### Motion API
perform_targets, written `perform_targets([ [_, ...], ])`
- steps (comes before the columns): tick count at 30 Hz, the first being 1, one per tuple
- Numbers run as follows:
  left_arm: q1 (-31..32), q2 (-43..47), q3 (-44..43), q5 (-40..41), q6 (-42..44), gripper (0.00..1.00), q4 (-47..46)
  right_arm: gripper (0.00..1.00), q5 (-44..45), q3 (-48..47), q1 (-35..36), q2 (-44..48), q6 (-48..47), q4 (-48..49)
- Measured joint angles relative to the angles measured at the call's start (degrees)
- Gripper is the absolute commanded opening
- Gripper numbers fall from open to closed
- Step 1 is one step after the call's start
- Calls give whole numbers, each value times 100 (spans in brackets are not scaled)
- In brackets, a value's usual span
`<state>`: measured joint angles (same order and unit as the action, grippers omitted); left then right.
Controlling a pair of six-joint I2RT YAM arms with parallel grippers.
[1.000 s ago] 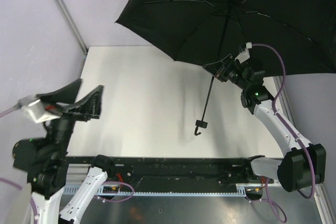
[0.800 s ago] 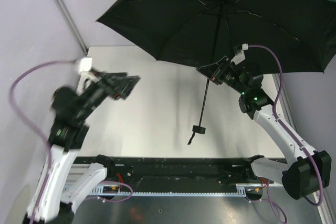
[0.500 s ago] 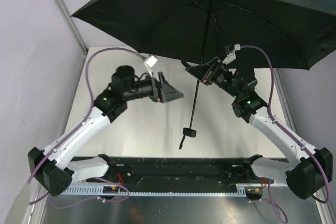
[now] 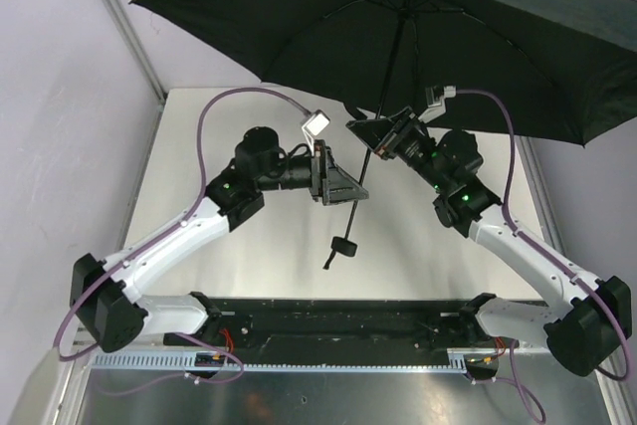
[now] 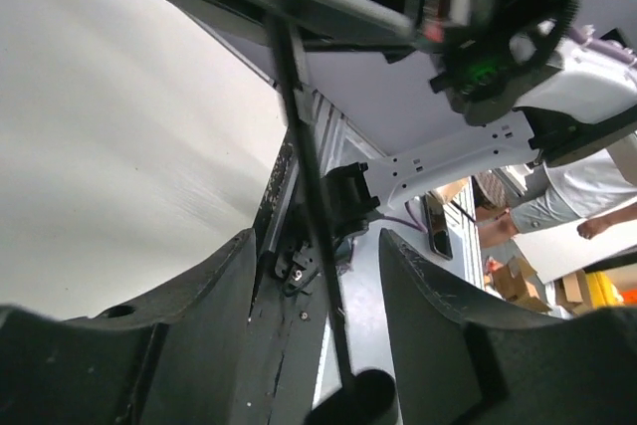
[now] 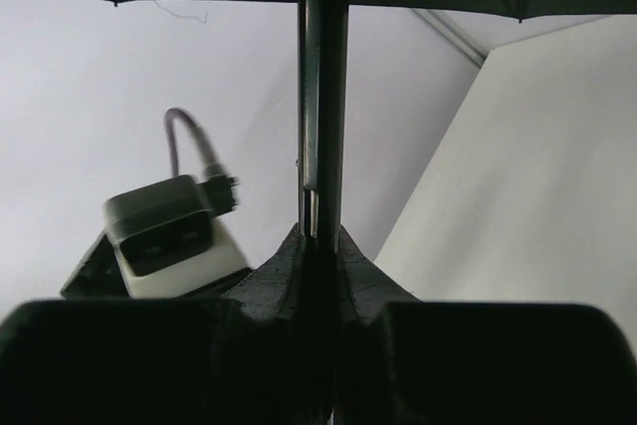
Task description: Put away the umbrella
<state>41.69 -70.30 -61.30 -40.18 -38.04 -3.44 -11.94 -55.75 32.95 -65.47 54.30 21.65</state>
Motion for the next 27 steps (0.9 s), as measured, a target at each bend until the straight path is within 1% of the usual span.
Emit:
perform_targets([
  [3,17,-251,24,-157,42,60,-35,0,173,0,269,0,-57,15],
  [4,20,-278,61,-179,66,56,-37,0,216,0,337,0,-87,20],
  [5,26,-280,120,-195,98,49,-31,0,234,0,391,0,-111,26],
  [7,33,-264,173,-232,136,32,-33,0,251,2,474,-15,-210,33],
  [10,57,-146,197,-195,361,12,-11,0,258,2,527,-118,-361,129],
  [11,63,-76,210,-151,450,7,24,0,273,2,542,-146,-385,151],
  [13,61,59,249,31,514,2,199,1,313,2,581,-170,-448,199],
  [14,59,116,273,136,525,1,328,5,330,2,610,-170,-566,229],
  [18,72,391,365,647,885,0,601,39,402,2,710,-170,-874,299],
  [20,72,566,424,920,1084,0,833,50,514,2,723,-170,-938,363],
  [23,66,734,439,1333,1335,0,1147,60,831,0,721,-168,-1021,404],
  [27,66,822,439,1770,1561,0,1384,64,1333,-13,739,-181,-1069,442],
])
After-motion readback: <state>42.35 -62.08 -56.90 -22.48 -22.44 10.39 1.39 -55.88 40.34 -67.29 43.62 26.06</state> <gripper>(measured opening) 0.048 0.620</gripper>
